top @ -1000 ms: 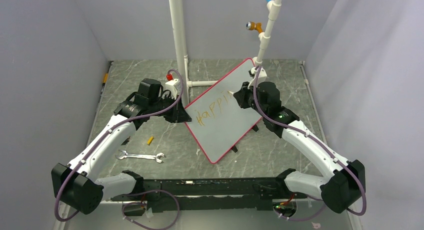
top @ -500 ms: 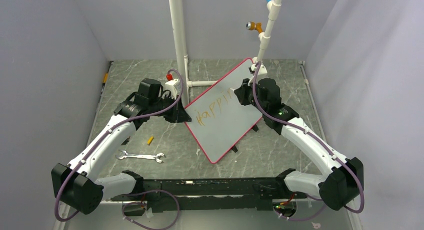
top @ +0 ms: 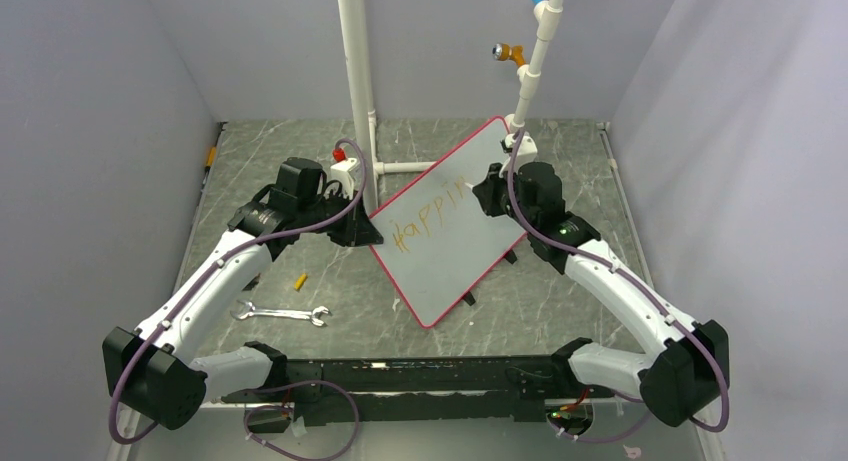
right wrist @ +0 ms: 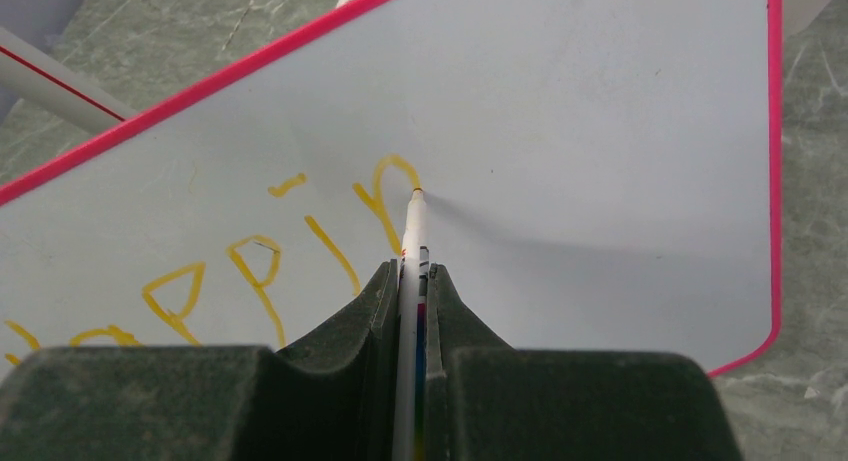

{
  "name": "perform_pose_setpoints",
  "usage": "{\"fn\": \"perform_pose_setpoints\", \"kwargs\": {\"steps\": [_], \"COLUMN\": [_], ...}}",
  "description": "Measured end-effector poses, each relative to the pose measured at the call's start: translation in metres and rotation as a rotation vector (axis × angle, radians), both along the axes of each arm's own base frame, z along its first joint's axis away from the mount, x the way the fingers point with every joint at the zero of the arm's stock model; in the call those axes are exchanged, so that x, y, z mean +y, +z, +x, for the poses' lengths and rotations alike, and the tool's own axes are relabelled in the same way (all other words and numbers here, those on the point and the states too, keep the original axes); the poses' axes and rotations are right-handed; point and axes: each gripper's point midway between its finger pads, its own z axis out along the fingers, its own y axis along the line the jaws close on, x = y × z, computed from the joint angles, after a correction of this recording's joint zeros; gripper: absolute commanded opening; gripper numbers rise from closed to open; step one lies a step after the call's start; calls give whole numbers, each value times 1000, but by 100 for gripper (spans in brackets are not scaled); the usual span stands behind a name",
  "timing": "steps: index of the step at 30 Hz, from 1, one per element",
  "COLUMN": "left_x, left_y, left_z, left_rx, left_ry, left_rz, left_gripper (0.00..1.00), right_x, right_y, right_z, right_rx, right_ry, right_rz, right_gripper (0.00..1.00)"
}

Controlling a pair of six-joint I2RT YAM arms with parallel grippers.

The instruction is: Write a sentence on the whiteboard

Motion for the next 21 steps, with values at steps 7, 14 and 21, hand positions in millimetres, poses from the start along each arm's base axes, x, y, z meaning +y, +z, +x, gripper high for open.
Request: {"fn": "perform_pose_setpoints", "kwargs": {"steps": [7, 14, 21], "left_x": [0, -2, -3], "left_y": [0, 2, 3], "left_z": [0, -1, -1], "left_rx": [-2, -9, -25], "left_ry": [-1, -8, -23], "left_rz": [-1, -4, -3], "left_gripper": [0, 0, 0], "right_x": [-4, -9, -19], "right_y": [-9, -13, -4], "right_z": [-8, -16, -27], "right_rx": [20, 38, 32], "right_ry": [0, -2, -22], "right_rz": [-10, -20, -26], "right_gripper": [0, 0, 0]}}
